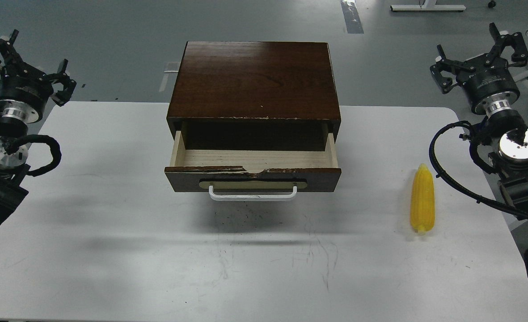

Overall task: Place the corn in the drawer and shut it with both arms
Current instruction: 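Move the right gripper toward the yellow corn cob beside the box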

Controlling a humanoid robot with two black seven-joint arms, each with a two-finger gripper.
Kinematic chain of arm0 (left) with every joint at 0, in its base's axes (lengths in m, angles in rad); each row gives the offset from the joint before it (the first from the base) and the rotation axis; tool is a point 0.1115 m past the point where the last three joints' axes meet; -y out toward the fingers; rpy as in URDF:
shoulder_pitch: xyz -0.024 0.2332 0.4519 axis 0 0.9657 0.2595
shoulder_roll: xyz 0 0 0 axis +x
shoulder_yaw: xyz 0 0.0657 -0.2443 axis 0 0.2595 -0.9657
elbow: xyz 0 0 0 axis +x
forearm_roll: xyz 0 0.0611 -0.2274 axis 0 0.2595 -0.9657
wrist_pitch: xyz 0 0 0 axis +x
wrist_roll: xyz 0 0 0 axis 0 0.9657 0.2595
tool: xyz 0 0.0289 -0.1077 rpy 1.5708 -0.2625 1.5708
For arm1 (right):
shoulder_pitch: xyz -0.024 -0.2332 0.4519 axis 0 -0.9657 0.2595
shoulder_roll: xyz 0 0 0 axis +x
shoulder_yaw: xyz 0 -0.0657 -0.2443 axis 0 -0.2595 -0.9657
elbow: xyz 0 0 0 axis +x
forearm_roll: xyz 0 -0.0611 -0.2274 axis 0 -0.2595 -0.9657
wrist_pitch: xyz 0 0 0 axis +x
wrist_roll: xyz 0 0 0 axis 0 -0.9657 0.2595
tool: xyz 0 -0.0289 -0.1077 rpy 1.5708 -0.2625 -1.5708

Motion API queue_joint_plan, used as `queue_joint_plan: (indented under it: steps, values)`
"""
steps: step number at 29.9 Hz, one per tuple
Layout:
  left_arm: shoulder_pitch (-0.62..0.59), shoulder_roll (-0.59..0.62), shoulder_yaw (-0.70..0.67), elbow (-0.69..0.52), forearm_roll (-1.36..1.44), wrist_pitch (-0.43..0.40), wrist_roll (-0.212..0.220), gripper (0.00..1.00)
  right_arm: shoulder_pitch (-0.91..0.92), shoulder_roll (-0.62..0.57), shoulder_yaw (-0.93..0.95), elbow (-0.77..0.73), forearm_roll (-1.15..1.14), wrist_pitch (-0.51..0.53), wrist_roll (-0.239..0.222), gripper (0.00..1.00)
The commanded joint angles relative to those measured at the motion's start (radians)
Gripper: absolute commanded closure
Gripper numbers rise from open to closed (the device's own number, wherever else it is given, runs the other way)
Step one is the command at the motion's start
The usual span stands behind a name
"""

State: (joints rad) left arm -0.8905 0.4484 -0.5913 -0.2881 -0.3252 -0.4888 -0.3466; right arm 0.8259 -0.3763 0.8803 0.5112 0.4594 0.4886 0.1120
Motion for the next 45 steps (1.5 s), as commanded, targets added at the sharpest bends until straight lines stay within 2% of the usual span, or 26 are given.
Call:
queue_joint_plan:
  steps: [1,9,15,17,21,24,27,31,35,39,41,43,45]
  values:
    - [-0.005,-0.007,0.002,0.0,0.023,0.0,0.001,0.02,-0.004,-0.001,-0.006,-0.008,-0.002,0.0,0.0,0.0]
    - [-0.008,0.001,-0.001,0.0,0.052,0.0,-0.005,0.02,-0.007,-0.022,-0.014,0.01,-0.008,0.0,0.0,0.0]
    - [-0.018,0.012,-0.005,0.0,0.051,0.0,-0.006,0.02,0.091,-0.173,-0.119,0.067,-0.107,0.0,-0.002,0.0]
    - [-0.018,0.026,-0.008,0.0,0.051,0.0,-0.005,0.02,0.122,-0.257,-0.174,0.13,-0.126,0.0,-0.002,0.0]
    - [-0.016,0.029,-0.012,-0.002,0.052,0.0,-0.005,0.02,0.186,-0.351,-0.251,0.228,-0.171,0.0,-0.006,0.0]
    - [-0.016,0.027,-0.013,-0.005,0.052,0.0,-0.003,0.02,0.249,-0.443,-0.343,0.364,-0.264,-0.024,-0.009,0.0]
    - [-0.019,0.023,-0.012,-0.051,0.052,0.0,-0.002,0.02,0.311,-0.509,-0.457,0.424,-0.356,-0.044,-0.011,0.0]
    - [-0.025,0.026,-0.01,-0.158,0.054,0.0,-0.002,0.02,0.526,-0.52,-0.803,0.44,-0.446,-0.042,-0.011,0.0]
    - [-0.038,0.024,-0.018,-0.169,0.051,0.0,-0.005,0.02,0.671,-0.517,-1.029,0.524,-0.504,-0.042,-0.015,0.0]
    - [-0.038,0.029,-0.041,-0.171,0.049,0.0,-0.003,0.02,0.8,-0.504,-1.214,0.636,-0.758,-0.051,-0.021,0.0]
    - [-0.035,0.036,-0.053,-0.181,0.049,0.0,-0.005,0.02,0.831,-0.494,-1.287,0.674,-0.855,-0.051,-0.046,0.0]
    - [-0.028,0.067,-0.058,-0.194,0.046,0.0,-0.005,0.02,0.848,-0.464,-1.36,0.705,-0.929,-0.05,-0.098,0.0]
    - [-0.025,0.079,-0.058,-0.195,0.043,0.0,-0.005,0.02,0.848,-0.448,-1.396,0.708,-0.946,-0.051,-0.124,0.0]
